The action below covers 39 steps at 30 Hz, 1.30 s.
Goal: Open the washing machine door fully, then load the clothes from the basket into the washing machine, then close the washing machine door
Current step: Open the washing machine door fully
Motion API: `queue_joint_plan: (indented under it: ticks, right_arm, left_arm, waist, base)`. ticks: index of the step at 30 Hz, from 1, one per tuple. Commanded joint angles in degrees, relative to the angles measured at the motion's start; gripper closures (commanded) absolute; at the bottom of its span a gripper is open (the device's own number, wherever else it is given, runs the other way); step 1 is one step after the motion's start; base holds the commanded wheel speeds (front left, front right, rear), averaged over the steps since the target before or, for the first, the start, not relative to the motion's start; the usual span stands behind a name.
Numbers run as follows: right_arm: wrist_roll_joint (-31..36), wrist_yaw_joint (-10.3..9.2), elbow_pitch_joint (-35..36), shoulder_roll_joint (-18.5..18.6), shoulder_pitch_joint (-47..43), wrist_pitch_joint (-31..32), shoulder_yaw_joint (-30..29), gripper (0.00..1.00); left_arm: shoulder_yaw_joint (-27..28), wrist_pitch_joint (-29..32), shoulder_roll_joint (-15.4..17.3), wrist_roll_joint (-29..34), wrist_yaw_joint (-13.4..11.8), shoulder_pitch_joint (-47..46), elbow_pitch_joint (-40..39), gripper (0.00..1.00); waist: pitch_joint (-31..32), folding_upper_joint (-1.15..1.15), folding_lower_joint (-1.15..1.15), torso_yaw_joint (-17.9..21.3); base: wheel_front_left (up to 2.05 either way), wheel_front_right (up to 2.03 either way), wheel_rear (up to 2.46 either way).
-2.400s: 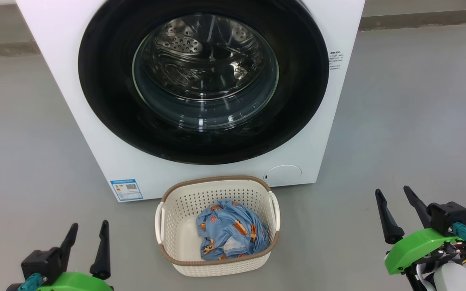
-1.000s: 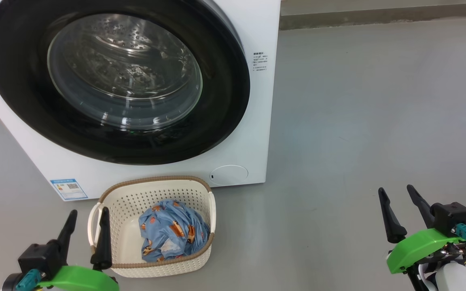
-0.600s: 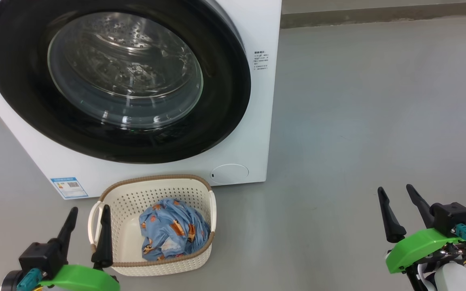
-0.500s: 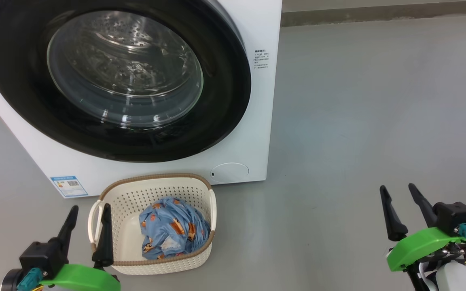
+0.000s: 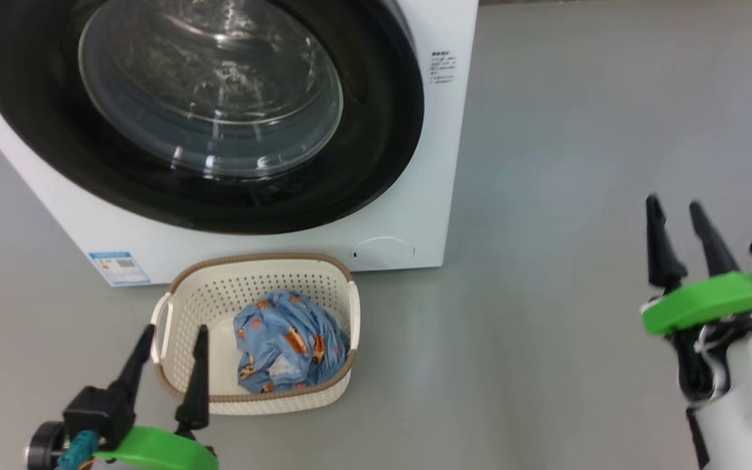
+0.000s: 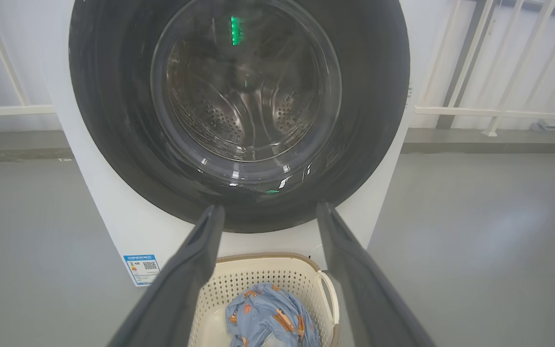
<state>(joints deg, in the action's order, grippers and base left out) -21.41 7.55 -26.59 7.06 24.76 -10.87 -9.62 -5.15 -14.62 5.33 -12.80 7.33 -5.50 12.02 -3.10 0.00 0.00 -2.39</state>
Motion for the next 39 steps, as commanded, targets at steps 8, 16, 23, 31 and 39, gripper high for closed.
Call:
queue_joint_plan:
  ticks: [8, 16, 23, 31, 39]
  right_arm:
    - [-10.13, -0.06, 0.59, 0.77, 8.69, 1.84, -0.84, 0.0]
    - [-22.99, -0.06, -2.74, 0.58, 15.14, 5.57, -6.86, 0.14]
    - [-29.09, -0.06, -7.44, 1.5, 20.89, 11.04, -10.62, 1.0]
    - [-32.15, -0.06, -14.18, 4.0, 27.75, 19.68, -13.68, 1.0]
    - [-33.84, -0.06, -18.81, 6.26, 35.42, 29.05, -15.49, 1.0]
  left_arm:
    - [0.47, -0.38, 0.61, -0.49, 0.15, -1.35, -0.3, 0.0]
    - [-1.17, -0.38, 0.05, -0.99, 0.15, -2.64, -0.05, 0.0]
    - [-2.14, -0.38, -0.58, -1.25, 0.15, -3.67, 0.32, 0.0]
    - [-2.98, -0.38, -1.37, -1.6, 0.15, -4.6, 0.88, 0.0]
    - [-3.11, -0.38, -1.85, -1.66, 0.15, -5.43, 0.82, 0.0]
  waist:
    - [-3.4, 0.0, 0.0, -3.53]
    - [-5.63, 0.0, 0.0, -6.71]
    - [-7.88, 0.0, 0.0, -8.83]
    - [-9.95, 0.0, 0.0, -11.13]
    - [-12.23, 0.0, 0.0, -12.11]
  base:
    - [0.0, 0.0, 0.0]
    - [0.0, 0.0, 0.0]
    - [0.0, 0.0, 0.0]
    - [0.0, 0.0, 0.0]
    - [0.0, 0.0, 0.0]
